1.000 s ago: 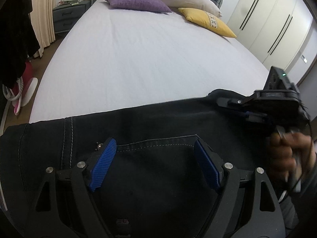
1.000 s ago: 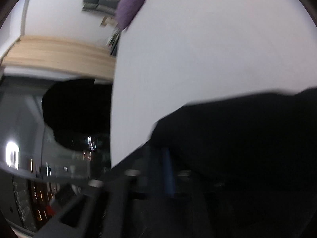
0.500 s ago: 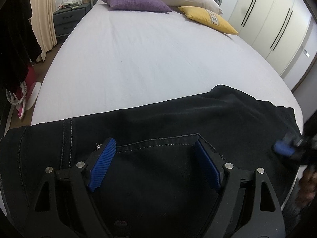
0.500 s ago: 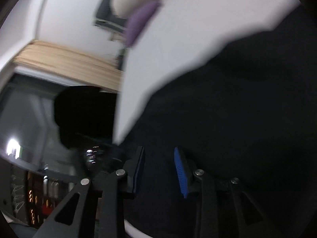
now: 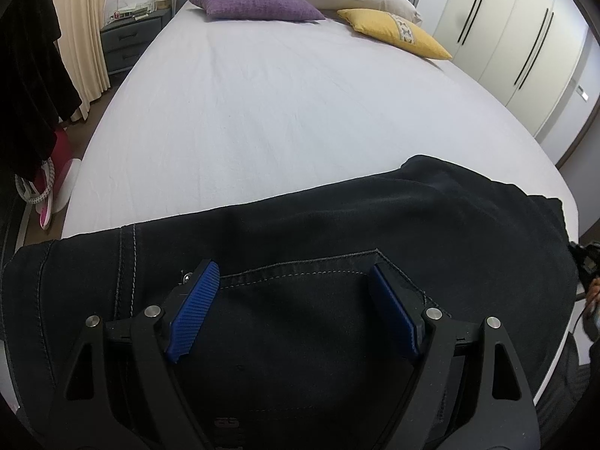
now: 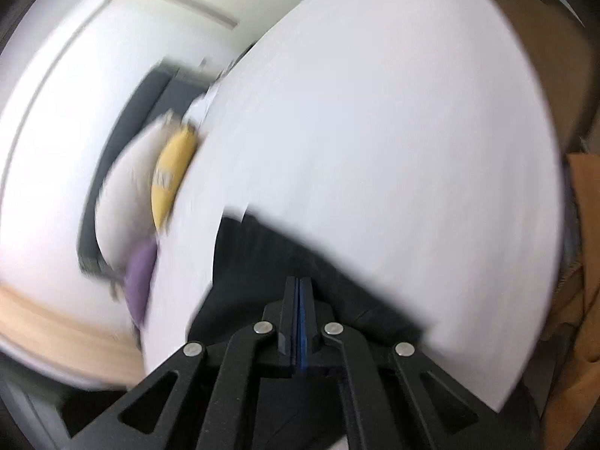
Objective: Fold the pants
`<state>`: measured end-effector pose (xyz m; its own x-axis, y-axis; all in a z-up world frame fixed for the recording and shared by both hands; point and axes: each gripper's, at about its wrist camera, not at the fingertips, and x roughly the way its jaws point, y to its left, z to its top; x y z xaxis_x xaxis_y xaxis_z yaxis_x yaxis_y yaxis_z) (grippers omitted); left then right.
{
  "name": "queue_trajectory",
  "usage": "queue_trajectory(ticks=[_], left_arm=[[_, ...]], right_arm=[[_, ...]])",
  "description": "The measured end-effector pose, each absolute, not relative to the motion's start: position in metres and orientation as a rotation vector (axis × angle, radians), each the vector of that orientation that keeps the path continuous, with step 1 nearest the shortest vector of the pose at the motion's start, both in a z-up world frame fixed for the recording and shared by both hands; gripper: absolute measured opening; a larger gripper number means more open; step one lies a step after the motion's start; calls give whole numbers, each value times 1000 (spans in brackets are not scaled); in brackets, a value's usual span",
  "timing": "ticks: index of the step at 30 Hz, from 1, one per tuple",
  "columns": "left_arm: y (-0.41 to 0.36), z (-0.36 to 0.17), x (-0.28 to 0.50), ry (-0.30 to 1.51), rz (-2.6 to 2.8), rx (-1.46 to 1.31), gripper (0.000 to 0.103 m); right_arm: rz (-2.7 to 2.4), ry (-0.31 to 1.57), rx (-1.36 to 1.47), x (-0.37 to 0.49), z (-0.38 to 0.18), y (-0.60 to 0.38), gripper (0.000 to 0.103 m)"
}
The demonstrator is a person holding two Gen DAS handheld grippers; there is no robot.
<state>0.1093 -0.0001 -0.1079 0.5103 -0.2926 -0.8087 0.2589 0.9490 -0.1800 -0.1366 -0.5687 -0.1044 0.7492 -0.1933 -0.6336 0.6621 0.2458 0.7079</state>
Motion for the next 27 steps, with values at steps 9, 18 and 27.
queue_trajectory(ticks=[9,18,27], left_arm=[[-21,-115,112,1004,-310,89,94],[-21,-114,114,1001,-305,94,94],[-65,-60,91,906,-436,-15,94]], right_arm=[[-191,478,1100,-79,-60,-499,29],[-469,342,1320,-180,-134,-548,3],[-413,356,1307,-230,-106,-537,25]])
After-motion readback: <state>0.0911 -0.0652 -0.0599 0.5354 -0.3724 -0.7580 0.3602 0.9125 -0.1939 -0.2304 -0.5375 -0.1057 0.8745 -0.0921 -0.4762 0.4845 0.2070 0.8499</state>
